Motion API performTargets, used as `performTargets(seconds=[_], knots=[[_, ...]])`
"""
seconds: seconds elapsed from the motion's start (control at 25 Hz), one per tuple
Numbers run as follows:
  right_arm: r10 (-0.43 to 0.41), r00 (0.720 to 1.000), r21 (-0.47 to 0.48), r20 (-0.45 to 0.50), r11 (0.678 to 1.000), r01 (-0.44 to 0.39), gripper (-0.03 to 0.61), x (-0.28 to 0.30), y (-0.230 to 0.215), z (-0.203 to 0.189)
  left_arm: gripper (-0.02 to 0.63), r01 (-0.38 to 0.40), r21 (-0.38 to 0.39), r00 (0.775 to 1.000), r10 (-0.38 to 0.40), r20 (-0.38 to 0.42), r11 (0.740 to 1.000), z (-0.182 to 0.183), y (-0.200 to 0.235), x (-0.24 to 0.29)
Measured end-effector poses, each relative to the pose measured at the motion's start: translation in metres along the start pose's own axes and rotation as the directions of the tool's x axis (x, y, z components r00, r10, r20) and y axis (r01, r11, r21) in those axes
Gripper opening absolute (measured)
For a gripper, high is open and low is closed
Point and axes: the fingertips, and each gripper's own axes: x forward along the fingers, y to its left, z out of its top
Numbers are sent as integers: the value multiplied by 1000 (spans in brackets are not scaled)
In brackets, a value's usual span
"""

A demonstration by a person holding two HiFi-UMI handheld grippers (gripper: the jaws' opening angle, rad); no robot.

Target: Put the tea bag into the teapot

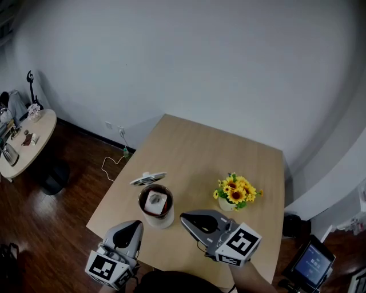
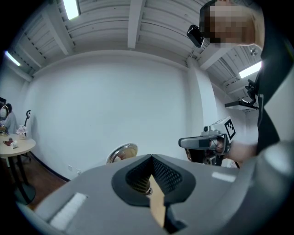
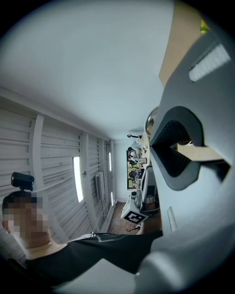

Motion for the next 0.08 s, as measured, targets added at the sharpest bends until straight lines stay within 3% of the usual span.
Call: performTargets(seconds=[0.08], knots=[[2,1000,-2,-1,1000,-2,2,3,-1,0,5,-5,-9,1000,5,4,1000,-1,3,0]])
